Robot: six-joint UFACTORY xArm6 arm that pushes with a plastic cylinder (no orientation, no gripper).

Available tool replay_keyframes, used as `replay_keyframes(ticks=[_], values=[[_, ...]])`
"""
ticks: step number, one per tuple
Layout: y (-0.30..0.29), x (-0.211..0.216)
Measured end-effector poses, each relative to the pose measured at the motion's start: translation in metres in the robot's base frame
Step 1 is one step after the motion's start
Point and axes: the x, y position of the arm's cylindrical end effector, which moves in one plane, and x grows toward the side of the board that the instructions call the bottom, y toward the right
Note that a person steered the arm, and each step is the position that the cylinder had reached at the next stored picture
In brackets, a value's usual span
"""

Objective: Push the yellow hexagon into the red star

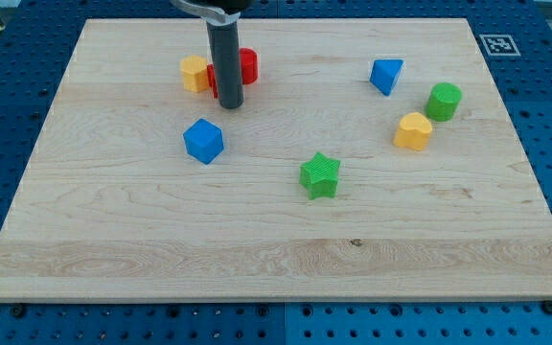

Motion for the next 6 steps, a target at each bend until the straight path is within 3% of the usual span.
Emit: replay_keyframes(ticks=[2,3,6], values=[[-0.002,-0.043],[-0.021,-0.044],[-0.052,0.010]])
